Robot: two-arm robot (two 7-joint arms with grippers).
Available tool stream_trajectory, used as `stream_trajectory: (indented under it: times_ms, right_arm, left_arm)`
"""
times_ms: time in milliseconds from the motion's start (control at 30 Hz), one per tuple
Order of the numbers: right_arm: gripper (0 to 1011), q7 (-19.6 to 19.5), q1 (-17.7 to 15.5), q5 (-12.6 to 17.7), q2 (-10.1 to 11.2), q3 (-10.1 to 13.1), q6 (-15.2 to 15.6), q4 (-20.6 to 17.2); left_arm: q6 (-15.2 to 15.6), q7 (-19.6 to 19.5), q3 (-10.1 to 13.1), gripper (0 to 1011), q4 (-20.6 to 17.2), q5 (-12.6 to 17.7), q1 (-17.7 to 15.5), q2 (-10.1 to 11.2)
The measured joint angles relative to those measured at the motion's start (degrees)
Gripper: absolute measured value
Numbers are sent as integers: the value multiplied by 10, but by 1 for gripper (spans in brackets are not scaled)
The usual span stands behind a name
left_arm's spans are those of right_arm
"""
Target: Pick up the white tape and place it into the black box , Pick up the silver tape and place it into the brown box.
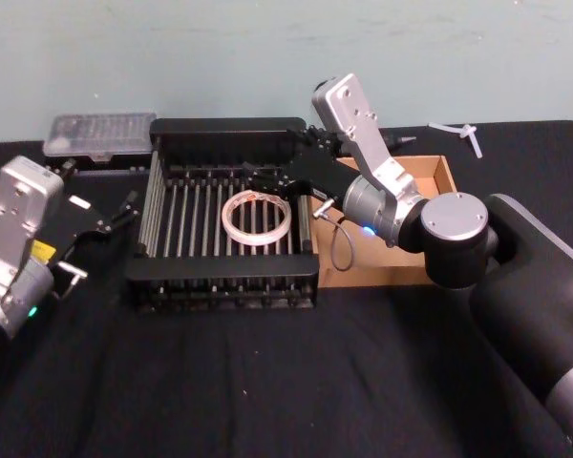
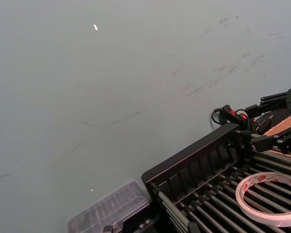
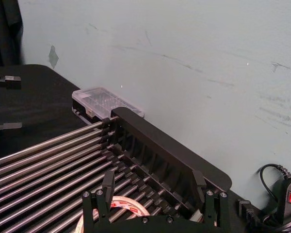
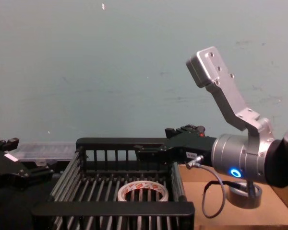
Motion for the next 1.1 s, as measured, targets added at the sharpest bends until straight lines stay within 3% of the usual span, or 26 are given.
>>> stream_trajectory:
  times_ms: [467, 633, 1100]
  right_arm:
    - [1002, 3, -3, 1, 0, 5, 0, -3]
    - [1002, 9, -17, 8, 9, 23, 1, -33]
    - [1000, -10, -80, 45, 56, 99, 17, -149]
  left_arm:
    - [0, 0, 0, 1002, 0, 0, 0, 0]
    - [0, 0, 0, 1001, 0, 0, 0, 0]
    - [0, 0, 0, 1001, 0, 0, 0, 0]
